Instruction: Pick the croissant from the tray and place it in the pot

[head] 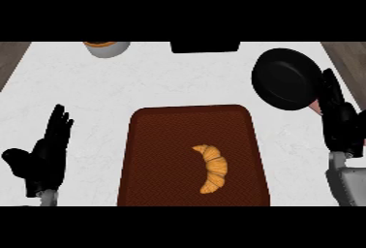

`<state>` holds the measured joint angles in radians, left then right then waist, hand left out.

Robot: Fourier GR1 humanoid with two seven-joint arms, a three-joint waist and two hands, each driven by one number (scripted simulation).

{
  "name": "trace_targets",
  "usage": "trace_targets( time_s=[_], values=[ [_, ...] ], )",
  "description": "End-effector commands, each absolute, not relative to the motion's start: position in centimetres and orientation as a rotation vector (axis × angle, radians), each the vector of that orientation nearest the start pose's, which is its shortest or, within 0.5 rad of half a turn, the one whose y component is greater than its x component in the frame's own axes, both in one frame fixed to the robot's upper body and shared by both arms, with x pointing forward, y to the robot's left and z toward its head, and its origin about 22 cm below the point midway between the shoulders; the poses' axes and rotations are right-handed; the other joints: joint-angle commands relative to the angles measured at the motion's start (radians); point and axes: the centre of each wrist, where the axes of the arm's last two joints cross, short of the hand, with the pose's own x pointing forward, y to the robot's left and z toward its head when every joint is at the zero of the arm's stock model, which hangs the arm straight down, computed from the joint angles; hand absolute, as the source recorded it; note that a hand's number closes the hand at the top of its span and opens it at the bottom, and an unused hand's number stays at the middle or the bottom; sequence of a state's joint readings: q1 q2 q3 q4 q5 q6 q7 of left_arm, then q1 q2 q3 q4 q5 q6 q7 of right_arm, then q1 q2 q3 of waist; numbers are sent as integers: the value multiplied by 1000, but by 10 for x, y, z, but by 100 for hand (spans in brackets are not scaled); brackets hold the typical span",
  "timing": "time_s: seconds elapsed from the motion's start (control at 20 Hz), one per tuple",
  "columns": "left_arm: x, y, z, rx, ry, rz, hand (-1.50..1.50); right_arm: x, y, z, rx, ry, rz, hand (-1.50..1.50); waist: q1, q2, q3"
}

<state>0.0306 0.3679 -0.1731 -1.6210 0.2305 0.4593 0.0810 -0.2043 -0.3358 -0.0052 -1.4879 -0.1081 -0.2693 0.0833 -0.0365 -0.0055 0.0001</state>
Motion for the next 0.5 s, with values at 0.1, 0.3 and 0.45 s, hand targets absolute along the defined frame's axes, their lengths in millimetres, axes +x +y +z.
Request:
trace_targets(
  time_s=[0.1,0.3,0.45],
  values=[
    [253,257,55,224,-1655,49,0,317,-244,97,158,-1785,304,150,80,12,5],
    [262,246,70,147,-1727,21,0,322,-240,165,-47,-1974,937,150,105,-11,-21],
    [282,240,92,80,-1804,19,0,338,-263,111,261,-1926,893,-150,84,37,5]
  ],
)
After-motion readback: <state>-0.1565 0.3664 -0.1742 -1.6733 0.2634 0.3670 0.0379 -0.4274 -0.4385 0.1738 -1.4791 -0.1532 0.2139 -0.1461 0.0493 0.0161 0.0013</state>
